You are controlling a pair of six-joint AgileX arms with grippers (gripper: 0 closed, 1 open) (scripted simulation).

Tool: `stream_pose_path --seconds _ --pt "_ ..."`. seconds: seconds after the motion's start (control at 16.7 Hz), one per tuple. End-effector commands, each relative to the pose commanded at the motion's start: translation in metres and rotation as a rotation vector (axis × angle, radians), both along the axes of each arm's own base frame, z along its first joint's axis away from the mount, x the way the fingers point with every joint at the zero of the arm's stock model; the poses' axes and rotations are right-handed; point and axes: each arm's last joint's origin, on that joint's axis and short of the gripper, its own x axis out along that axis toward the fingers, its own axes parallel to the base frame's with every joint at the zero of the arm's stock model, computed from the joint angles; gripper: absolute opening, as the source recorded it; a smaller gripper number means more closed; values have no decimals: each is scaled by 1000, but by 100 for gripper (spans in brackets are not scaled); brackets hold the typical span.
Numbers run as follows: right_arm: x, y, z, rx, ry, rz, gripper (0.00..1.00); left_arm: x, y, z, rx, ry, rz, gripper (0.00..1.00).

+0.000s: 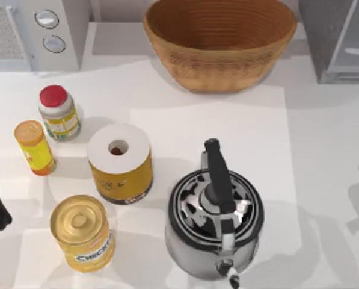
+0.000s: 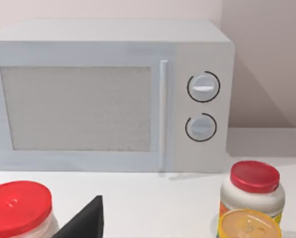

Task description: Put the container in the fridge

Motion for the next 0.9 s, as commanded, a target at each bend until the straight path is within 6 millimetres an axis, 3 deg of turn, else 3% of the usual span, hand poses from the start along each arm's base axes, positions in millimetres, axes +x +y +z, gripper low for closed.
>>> stream_pose_path --seconds 0.42,0.9 --pt "-11 9 -47 324 -268 -146 1 0 0 0 0 0 0 100" --pt "-11 9 -49 351 -290 -153 1 0 0 0 0 0 0 100"
